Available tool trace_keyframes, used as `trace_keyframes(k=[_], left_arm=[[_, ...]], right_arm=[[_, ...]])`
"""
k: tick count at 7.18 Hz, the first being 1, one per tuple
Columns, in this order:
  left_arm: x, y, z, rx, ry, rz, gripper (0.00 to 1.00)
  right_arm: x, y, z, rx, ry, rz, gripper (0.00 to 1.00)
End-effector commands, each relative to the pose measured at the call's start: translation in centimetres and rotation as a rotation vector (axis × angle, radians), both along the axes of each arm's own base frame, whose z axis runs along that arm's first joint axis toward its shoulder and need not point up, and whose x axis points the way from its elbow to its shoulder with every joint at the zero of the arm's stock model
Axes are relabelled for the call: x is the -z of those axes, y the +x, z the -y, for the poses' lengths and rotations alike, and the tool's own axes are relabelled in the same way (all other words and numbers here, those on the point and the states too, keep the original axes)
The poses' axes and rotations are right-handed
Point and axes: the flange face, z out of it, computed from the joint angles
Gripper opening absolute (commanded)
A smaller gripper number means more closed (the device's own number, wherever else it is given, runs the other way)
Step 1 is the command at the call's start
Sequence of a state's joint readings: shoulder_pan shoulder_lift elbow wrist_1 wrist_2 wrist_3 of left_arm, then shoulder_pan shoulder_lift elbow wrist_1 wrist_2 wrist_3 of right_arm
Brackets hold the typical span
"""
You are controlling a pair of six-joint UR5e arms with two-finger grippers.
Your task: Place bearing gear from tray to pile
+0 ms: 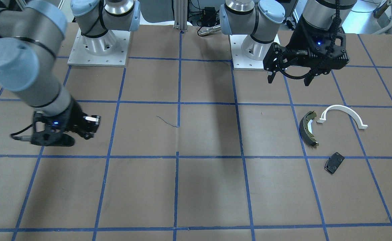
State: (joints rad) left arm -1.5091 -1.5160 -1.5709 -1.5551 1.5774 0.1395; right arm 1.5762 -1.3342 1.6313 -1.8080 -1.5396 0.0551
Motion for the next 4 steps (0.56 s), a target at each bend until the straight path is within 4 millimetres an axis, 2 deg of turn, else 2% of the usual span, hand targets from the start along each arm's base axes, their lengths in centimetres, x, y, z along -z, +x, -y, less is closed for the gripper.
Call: trace_keyframes(k=[1,2,3,4], left_arm=[[-0.1,0.0,-0.2,0.000,-0.005,0.000,1.00],[-0.1,0.0,-0.3,0.000,-0.006,0.000,1.00],[-0.1,0.0,-0.3,0.002,-0.006,-0.001,1.00],[-0.2,0.1,-0.3,-0.001,-0.008,-0.001,1.00]], right_arm=[[7.5,12.7,-2.5,0.083,-0.060,-0.001,0.06],[10.6,17.3,-3.4,0.134,-0.087,0.029,0.06],[12.7,20.3,-4.0,0.124,-0.105,0.041,0.06],[14.4,22.1,-4.3,0.133,-0.115,0.054,0.07]])
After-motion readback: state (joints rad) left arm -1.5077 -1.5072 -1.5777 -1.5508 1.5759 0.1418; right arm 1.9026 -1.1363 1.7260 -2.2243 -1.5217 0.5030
